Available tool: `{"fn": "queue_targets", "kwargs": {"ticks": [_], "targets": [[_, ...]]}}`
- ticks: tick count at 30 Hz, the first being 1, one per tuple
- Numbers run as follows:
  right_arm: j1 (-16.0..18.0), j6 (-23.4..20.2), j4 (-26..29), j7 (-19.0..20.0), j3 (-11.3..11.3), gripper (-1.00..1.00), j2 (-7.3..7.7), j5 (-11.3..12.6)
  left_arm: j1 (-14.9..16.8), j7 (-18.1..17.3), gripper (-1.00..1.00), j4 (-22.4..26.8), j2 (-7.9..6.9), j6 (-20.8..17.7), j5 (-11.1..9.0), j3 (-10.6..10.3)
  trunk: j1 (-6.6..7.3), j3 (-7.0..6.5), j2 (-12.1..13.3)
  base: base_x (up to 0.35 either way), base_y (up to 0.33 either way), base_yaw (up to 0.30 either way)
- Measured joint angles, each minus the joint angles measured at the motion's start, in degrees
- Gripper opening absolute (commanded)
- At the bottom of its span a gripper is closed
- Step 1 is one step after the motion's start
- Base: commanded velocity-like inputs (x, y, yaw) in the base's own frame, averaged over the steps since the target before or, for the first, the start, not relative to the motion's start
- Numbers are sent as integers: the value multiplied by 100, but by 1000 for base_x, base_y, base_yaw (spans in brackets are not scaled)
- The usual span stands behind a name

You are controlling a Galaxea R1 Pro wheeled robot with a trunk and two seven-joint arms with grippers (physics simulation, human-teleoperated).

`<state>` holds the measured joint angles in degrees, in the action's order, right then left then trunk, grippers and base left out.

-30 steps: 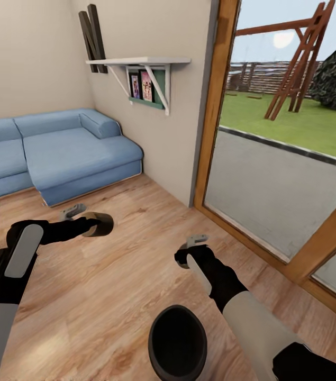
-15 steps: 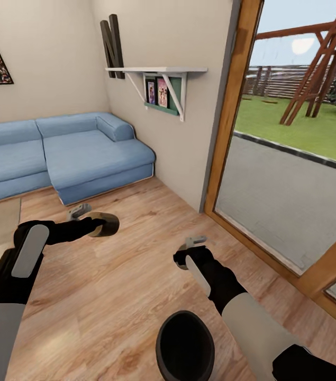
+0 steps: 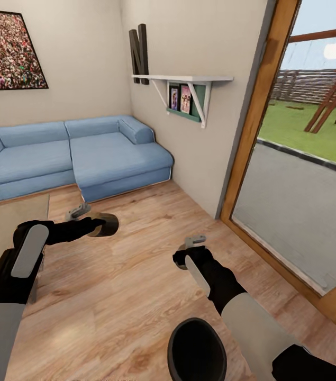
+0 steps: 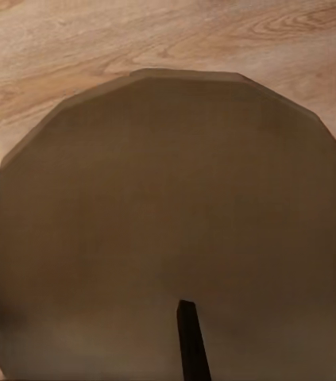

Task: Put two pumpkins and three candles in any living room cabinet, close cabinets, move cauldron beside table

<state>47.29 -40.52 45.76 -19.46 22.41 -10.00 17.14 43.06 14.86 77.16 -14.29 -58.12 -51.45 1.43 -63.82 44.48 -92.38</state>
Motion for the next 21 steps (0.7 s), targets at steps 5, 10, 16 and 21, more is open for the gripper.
{"fn": "queue_targets", "kwargs": {"ticks": [5, 10, 16, 21], "targets": [[0, 0, -5, 0, 0, -100, 0, 1, 0, 0, -100, 0, -3, -1, 6, 6, 110, -93, 201, 0, 0, 288], [0, 0, -5, 0, 0, -100, 0, 2, 0, 0, -100, 0, -3, -1, 8, 7, 220, -205, 401, 0, 0, 238], [1, 5, -5, 0, 1, -100, 0, -7, 0, -1, -100, 0, 2, 3, -19, 0, 352, -359, 641, 0, 0, 156], [1, 9, -5, 0, -4, -100, 0, -5, 1, 1, -100, 0, 3, 3, -15, 0, 461, -492, 842, 0, 0, 82]]}}
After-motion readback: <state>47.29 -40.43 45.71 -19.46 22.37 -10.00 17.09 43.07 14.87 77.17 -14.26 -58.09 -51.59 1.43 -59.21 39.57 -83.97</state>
